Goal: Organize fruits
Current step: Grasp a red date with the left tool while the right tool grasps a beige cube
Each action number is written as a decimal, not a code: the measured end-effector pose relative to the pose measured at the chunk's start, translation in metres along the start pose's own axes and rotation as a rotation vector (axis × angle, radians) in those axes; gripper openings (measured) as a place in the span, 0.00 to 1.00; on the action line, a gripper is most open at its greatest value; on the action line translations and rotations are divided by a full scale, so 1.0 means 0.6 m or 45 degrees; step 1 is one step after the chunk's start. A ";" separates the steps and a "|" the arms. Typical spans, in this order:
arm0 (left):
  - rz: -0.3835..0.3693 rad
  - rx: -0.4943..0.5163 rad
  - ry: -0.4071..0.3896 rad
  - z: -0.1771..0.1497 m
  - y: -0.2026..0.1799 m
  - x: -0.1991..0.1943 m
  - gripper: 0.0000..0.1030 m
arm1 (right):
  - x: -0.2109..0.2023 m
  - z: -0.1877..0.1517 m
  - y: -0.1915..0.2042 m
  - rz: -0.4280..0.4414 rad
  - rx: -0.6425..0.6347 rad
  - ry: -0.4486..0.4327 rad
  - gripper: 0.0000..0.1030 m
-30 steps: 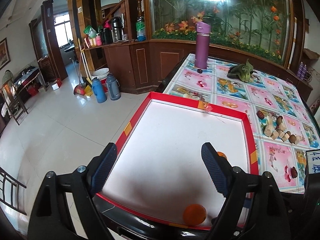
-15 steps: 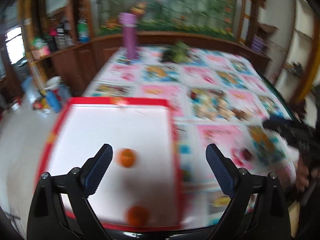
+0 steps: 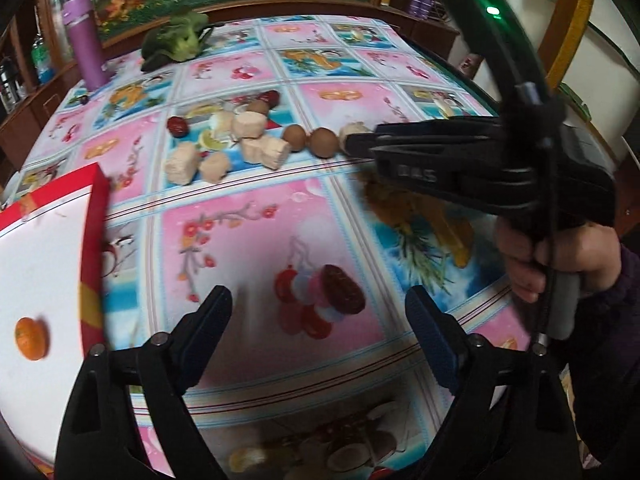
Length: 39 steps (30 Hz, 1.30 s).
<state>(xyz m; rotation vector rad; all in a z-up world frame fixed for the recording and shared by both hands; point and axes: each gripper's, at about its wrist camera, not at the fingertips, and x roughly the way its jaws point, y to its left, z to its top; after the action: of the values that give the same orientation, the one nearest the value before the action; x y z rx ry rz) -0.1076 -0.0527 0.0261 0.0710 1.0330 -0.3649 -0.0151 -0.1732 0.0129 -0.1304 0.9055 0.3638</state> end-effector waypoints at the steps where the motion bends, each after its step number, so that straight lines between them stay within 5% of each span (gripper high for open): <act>1: -0.006 -0.004 0.008 0.004 0.000 0.006 0.82 | 0.004 0.001 0.001 -0.005 -0.004 0.007 0.28; 5: -0.015 -0.023 0.029 0.008 0.008 0.025 0.66 | 0.015 0.006 -0.004 0.013 0.007 0.012 0.28; 10: 0.035 0.006 0.000 0.016 0.004 0.037 0.60 | 0.014 0.004 -0.009 0.030 0.018 -0.007 0.19; 14: 0.086 0.061 -0.015 0.012 0.002 0.037 0.41 | 0.010 0.002 -0.016 0.050 0.040 -0.020 0.18; 25: 0.083 0.087 -0.036 -0.007 0.008 0.022 0.17 | 0.008 0.000 -0.022 0.087 0.083 -0.024 0.18; 34: 0.069 0.045 -0.094 -0.007 0.022 -0.006 0.17 | -0.022 0.001 -0.022 0.113 0.123 -0.128 0.16; 39: 0.101 -0.009 -0.210 -0.006 0.057 -0.067 0.17 | -0.048 0.003 -0.002 0.248 0.229 -0.192 0.16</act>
<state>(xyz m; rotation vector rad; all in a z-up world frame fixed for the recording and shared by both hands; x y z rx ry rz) -0.1181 -0.0094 0.0545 0.0742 0.8660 -0.2898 -0.0293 -0.1809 0.0366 0.1499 0.7994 0.4643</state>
